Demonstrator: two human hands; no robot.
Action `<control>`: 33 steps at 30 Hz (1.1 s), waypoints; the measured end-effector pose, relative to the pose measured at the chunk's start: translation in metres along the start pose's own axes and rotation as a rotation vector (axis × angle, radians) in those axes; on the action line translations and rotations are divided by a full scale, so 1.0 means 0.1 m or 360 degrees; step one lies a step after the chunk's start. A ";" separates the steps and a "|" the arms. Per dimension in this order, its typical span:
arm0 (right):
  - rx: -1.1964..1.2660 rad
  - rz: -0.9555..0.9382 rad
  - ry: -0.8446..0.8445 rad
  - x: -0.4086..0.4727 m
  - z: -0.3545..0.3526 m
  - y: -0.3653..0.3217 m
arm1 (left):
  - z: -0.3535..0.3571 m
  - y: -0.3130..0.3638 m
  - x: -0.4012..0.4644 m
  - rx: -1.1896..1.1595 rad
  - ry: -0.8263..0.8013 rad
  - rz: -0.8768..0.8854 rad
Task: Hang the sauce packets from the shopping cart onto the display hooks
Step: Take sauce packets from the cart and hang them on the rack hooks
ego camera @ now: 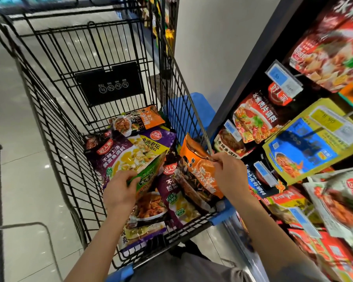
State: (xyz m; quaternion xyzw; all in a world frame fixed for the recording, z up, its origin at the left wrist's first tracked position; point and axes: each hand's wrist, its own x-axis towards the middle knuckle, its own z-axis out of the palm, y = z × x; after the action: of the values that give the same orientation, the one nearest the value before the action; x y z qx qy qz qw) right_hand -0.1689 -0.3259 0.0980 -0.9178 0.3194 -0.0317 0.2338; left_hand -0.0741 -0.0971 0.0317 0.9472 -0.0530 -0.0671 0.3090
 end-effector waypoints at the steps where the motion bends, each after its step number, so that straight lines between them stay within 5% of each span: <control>1: 0.0001 0.0000 0.0009 -0.03 -0.05 -0.01 | -0.02 0.04 0.03 -0.0012 0.0016 0.0015; 10: 0.0069 -0.0228 0.0401 -0.27 -0.46 -0.06 | -0.07 0.16 0.18 0.0179 -0.0030 0.0234; 20: 0.0136 -0.0482 0.0645 -0.62 -1.07 -0.01 | -0.64 0.63 -0.17 0.0147 0.0330 0.0835; 28: -0.0142 -0.0868 0.1215 -1.33 -2.35 0.32 | -1.22 1.31 -1.06 -0.0010 0.0688 0.1421; 33: -0.0417 -0.0884 0.1286 -2.13 -3.23 0.80 | -1.33 1.92 -1.69 -0.0108 0.0706 0.1760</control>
State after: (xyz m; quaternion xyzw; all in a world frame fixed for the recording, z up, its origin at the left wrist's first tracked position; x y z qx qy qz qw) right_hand -0.4507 -0.3851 0.3686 -0.9041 0.1295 -0.4050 -0.0428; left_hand -0.2305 -0.1499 0.2679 0.7601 -0.4702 0.3016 0.3319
